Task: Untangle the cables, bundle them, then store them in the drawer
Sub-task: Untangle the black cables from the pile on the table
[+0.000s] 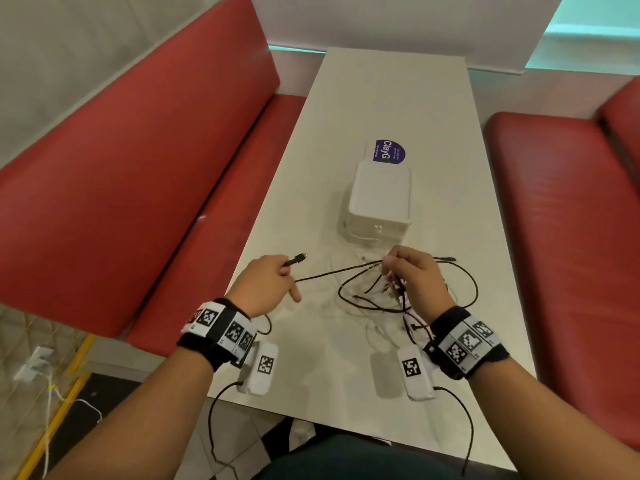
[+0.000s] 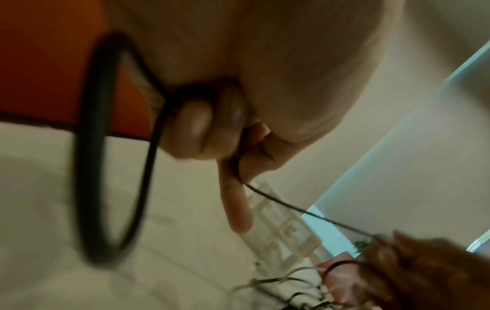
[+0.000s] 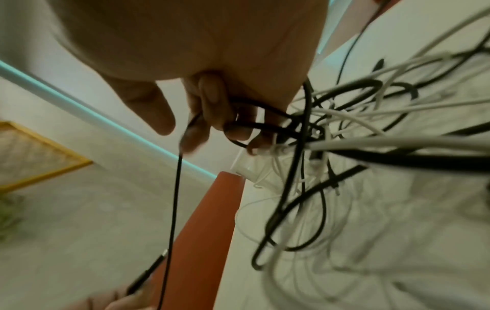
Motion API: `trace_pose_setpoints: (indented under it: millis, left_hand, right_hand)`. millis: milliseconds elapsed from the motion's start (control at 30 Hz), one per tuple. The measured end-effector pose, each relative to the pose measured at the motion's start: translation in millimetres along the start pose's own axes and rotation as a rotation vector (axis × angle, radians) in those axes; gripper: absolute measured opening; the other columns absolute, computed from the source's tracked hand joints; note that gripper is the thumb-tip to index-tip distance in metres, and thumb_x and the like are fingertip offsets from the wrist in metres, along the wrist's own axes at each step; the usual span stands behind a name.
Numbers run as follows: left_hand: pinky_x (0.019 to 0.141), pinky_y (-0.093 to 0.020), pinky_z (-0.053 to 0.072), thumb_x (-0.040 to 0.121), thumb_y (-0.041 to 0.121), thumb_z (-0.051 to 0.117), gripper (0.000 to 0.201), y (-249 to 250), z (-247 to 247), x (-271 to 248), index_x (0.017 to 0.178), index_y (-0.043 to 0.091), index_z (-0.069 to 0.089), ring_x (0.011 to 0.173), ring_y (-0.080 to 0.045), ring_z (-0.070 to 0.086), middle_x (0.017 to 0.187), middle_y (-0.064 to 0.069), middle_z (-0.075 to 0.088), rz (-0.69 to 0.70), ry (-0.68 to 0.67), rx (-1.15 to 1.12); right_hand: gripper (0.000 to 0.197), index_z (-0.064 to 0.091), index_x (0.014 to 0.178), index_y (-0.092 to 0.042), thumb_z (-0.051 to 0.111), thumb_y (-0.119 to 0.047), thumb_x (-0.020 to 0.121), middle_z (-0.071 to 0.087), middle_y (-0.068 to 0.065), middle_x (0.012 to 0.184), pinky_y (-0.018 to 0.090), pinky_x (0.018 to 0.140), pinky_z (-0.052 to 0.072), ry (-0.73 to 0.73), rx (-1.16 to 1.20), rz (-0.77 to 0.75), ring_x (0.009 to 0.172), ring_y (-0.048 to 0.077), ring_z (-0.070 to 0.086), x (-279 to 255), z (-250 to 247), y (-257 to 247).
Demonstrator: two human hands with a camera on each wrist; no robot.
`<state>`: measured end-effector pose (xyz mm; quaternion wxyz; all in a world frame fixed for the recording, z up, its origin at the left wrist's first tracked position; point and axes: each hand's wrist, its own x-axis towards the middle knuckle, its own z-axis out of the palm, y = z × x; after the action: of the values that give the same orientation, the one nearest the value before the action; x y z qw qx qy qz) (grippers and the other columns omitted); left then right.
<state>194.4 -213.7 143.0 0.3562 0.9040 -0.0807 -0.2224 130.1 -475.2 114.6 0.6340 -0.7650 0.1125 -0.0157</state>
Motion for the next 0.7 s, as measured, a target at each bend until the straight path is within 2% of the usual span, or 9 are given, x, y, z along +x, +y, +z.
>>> trace_pose_setpoints:
  millis: [67,133,200,267,367,433,500,567,700]
  left_hand:
    - [0.054,-0.035,0.045,0.082,0.003,0.050,0.019,-13,2,0,0.070,0.016,0.044,0.058,-0.022,0.060,0.078,-0.001,0.077,-0.094,-0.012,0.072]
    - [0.068,-0.038,0.049,0.085,0.006,0.054,0.008,-13,5,-4,0.085,0.013,0.050,0.078,-0.026,0.060,0.099,-0.009,0.071,-0.063,0.075,0.395]
    - [0.082,-0.038,0.045,0.078,0.002,0.058,0.026,-11,12,-4,0.103,0.010,0.054,0.097,-0.028,0.051,0.117,-0.009,0.058,0.154,0.287,0.652]
    - [0.089,-0.039,0.045,0.075,-0.001,0.057,0.036,5,20,-6,0.110,0.009,0.054,0.105,-0.029,0.050,0.118,-0.008,0.053,0.389,0.292,0.554]
    - [0.080,-0.045,0.050,0.089,0.011,0.049,0.017,27,38,-14,0.106,0.013,0.046,0.090,-0.025,0.056,0.105,-0.007,0.058,0.375,0.020,0.289]
    - [0.073,-0.042,0.052,0.096,0.015,0.043,0.007,29,46,-14,0.100,0.018,0.040,0.077,-0.018,0.059,0.100,-0.005,0.063,0.301,0.002,0.112]
    - [0.070,-0.040,0.052,0.100,0.019,0.040,0.006,25,47,-11,0.095,0.022,0.038,0.073,-0.017,0.060,0.092,-0.003,0.067,0.304,0.024,0.031]
    - [0.067,-0.046,0.050,0.103,0.029,0.041,0.014,21,44,-8,0.093,0.022,0.035,0.070,-0.024,0.056,0.078,0.003,0.059,0.340,0.048,0.155]
    - [0.060,-0.037,0.042,0.101,0.058,0.035,0.033,16,39,-2,0.093,0.026,0.031,0.072,-0.026,0.057,0.076,0.010,0.051,0.368,0.130,0.521]
  right_hand:
    - [0.027,0.071,0.072,-0.016,0.061,-0.027,0.095,0.063,0.006,0.074,0.030,0.068,0.041,-0.037,-0.171,-0.070,0.067,0.014,0.053,-4,0,-5]
    - [0.028,0.073,0.078,-0.018,0.057,-0.023,0.100,0.063,-0.005,0.074,0.019,0.068,0.041,-0.093,-0.325,-0.087,0.067,0.002,0.054,-5,12,-4]
    - [0.026,0.074,0.083,-0.019,0.055,-0.025,0.101,0.066,-0.005,0.079,0.025,0.072,0.045,-0.205,-0.577,-0.090,0.072,0.004,0.058,-2,28,3]
    - [0.024,0.076,0.090,-0.022,0.055,-0.030,0.100,0.072,-0.002,0.086,0.032,0.075,0.047,-0.332,-0.766,-0.098,0.080,0.014,0.061,-1,42,8]
    - [0.020,0.074,0.091,-0.027,0.057,-0.028,0.102,0.069,-0.015,0.074,0.021,0.068,0.044,-0.298,-0.524,-0.177,0.067,0.003,0.057,-3,55,0]
    - [0.016,0.072,0.090,-0.027,0.060,-0.026,0.101,0.065,-0.013,0.068,0.012,0.060,0.041,-0.150,-0.308,-0.203,0.060,0.003,0.055,-5,57,-12]
    - [0.008,0.073,0.093,-0.027,0.067,-0.030,0.097,0.054,-0.008,0.060,0.013,0.055,0.038,-0.034,-0.209,-0.178,0.053,0.006,0.046,-3,52,-17]
    - [0.013,0.071,0.087,-0.026,0.072,-0.038,0.091,0.045,-0.006,0.056,0.016,0.052,0.035,-0.003,-0.233,-0.127,0.050,0.006,0.039,1,44,-15]
    - [0.025,0.072,0.080,-0.019,0.067,-0.038,0.095,0.051,-0.009,0.055,0.016,0.054,0.035,-0.118,-0.374,-0.081,0.049,0.003,0.044,-2,37,-13]
